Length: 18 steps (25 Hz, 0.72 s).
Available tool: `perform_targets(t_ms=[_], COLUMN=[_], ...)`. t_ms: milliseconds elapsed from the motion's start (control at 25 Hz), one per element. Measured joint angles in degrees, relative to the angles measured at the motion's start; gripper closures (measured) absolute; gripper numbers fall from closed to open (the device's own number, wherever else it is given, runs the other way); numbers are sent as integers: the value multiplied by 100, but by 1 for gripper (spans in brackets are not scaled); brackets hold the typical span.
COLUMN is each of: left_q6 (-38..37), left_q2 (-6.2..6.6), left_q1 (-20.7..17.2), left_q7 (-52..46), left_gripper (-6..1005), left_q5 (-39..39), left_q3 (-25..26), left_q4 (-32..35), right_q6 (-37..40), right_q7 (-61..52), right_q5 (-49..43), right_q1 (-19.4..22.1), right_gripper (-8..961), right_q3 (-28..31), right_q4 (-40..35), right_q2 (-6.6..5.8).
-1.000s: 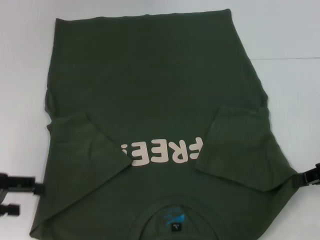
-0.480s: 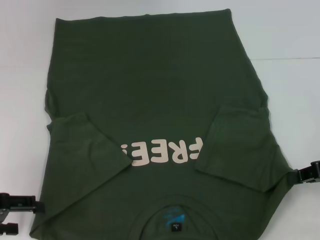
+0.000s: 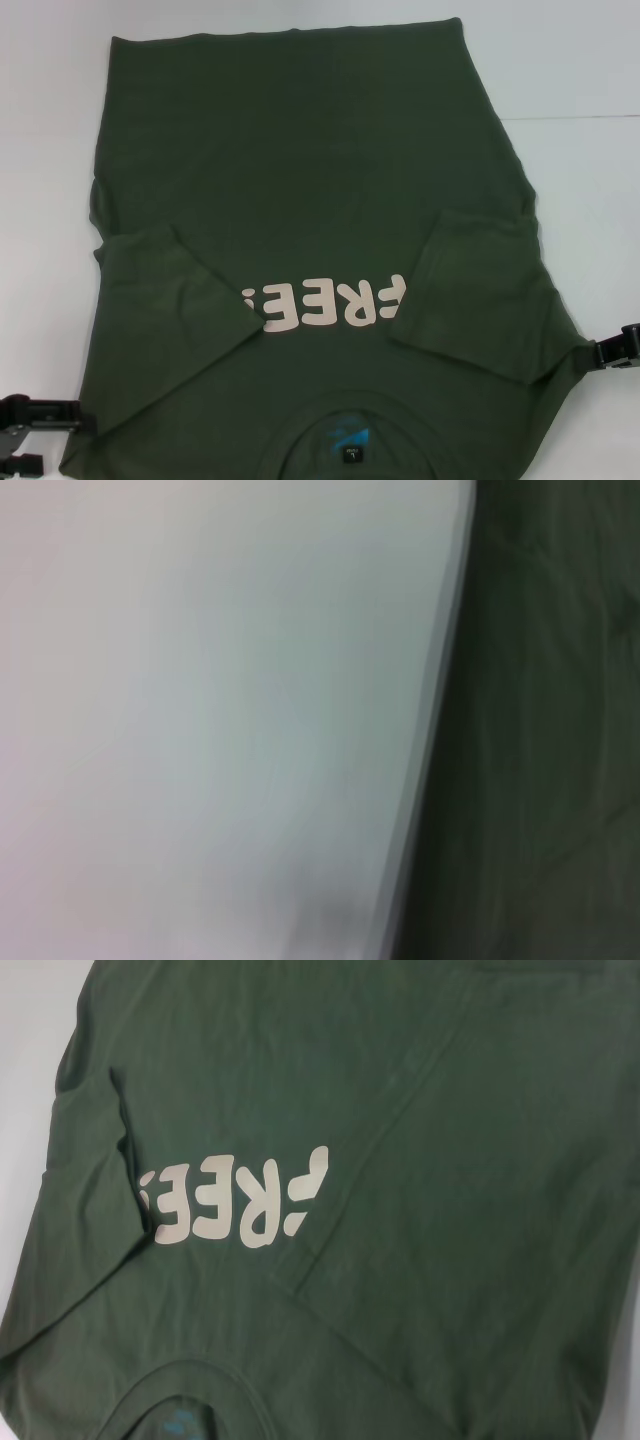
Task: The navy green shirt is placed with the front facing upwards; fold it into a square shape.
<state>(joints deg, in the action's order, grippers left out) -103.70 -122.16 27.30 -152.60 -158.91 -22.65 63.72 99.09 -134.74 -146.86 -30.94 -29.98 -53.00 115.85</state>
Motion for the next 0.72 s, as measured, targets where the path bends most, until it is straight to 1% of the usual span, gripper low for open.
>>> perform_targets(t_ms=[200, 720], left_q6=[82, 88], left_q2=[12, 19], left_q1=[40, 99], left_q7=[-16, -83], left_gripper=[79, 81], left_q5=[13, -5], left_q3=[-124, -253], left_q4=[-141, -280], right_q6=[-1, 6], right_q7=[-13, -5], right_q5=[0, -1], right_q1=[-5, -48], right_gripper=[913, 912], right_q3=[1, 4], right_q4=[0, 0], right_q2=[-1, -32])
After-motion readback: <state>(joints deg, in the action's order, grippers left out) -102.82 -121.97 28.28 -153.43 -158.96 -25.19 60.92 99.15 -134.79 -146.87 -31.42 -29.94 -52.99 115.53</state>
